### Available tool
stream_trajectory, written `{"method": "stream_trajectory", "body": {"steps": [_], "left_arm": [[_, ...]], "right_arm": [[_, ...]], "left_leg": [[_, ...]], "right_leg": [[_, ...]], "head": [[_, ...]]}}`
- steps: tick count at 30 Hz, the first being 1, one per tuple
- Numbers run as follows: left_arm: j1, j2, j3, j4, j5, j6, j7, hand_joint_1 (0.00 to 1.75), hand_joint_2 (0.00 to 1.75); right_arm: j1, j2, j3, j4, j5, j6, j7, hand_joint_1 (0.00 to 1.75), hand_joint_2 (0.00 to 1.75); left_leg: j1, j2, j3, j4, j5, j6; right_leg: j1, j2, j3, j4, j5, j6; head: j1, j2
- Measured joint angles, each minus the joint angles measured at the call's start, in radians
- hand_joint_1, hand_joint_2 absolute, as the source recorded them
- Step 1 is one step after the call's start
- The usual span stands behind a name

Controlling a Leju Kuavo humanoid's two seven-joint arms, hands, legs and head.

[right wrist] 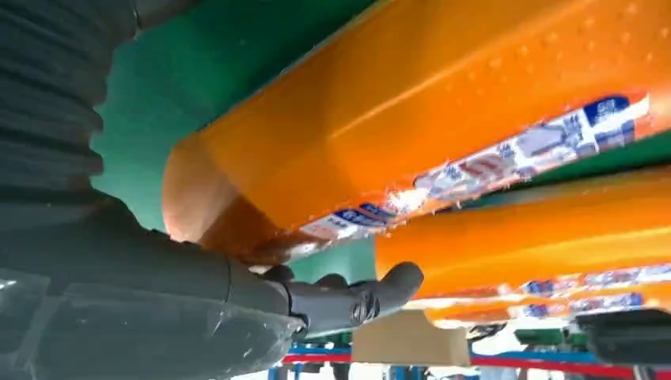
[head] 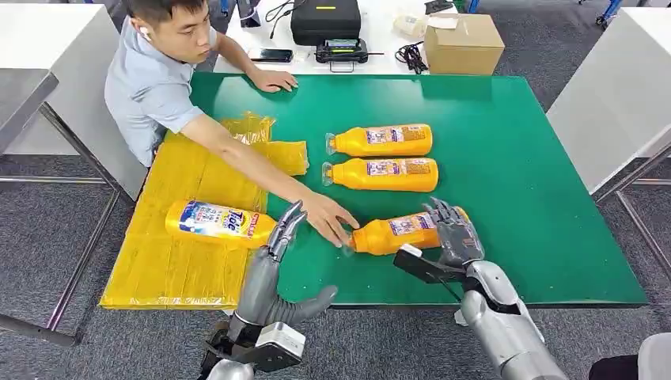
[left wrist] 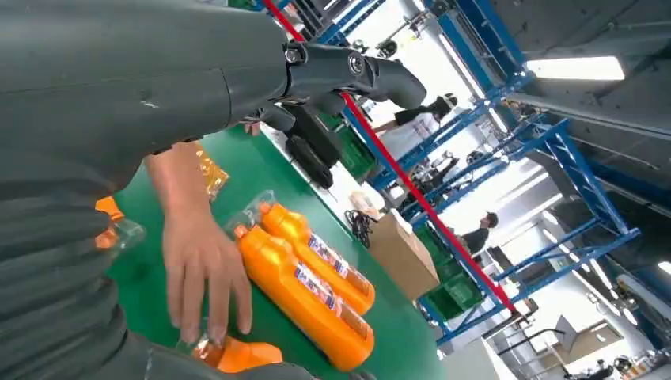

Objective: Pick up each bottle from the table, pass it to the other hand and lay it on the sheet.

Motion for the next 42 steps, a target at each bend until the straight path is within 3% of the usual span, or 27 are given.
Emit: {"method": "stream_trajectory", "body": {"steps": [13, 14, 15, 32, 37, 42], "left_arm": [[-0.005, 0.000, -0.007, 0.009, -0.003, 0.011, 0.000, 0.00, 1.75], [-0.007, 0.000, -0.007, 0.010, -0.003, 0.011, 0.000, 0.00, 1.75], [-0.008, 0.000, -0.008, 0.012, -0.003, 0.011, 0.000, 0.00, 1.75], [-0.034, 0.000, -0.027, 0.045, -0.005, 0.025, -0.007, 0.00, 1.75], [-0.035, 0.000, -0.027, 0.052, 0.002, 0.029, -0.015, 0.00, 1.75], [-0.035, -0.007, -0.026, 0.054, 0.102, 0.038, -0.059, 0.00, 1.75]], "right_arm": [[-0.069, -0.022, 0.072, 0.049, 0.025, 0.027, 0.062, 0.00, 1.75], [-0.080, -0.024, 0.079, 0.060, 0.028, 0.037, 0.069, 0.17, 1.75], [-0.089, -0.027, 0.085, 0.069, 0.032, 0.046, 0.072, 1.75, 1.75], [-0.151, -0.064, 0.139, 0.162, -0.054, 0.119, 0.018, 1.75, 1.75], [-0.151, -0.074, 0.134, 0.167, -0.140, 0.149, -0.036, 1.75, 1.75], [-0.138, -0.072, 0.080, 0.162, -0.324, 0.235, -0.118, 1.75, 1.75]], "left_leg": [[0.000, 0.000, 0.000, 0.000, 0.000, 0.000], [0.000, 0.000, 0.000, 0.000, 0.000, 0.000], [0.000, 0.000, 0.000, 0.000, 0.000, 0.000], [0.000, 0.000, 0.002, 0.000, 0.000, 0.000], [0.000, 0.001, 0.005, 0.000, 0.000, 0.000], [0.000, 0.005, 0.010, 0.000, -0.002, -0.001]], "right_leg": [[0.000, 0.000, 0.000, 0.000, 0.000, 0.000], [0.000, 0.000, 0.000, 0.000, 0.000, 0.000], [0.000, 0.000, 0.000, 0.000, 0.000, 0.000], [0.000, 0.000, 0.002, 0.000, 0.000, 0.000], [0.000, 0.000, 0.004, 0.000, 0.000, 0.000], [0.000, 0.002, 0.008, -0.001, 0.000, 0.000]], "head": [[0.000, 0.000], [0.000, 0.000], [0.000, 0.000], [0.000, 0.000], [0.000, 0.000], [0.000, 0.000]]}}
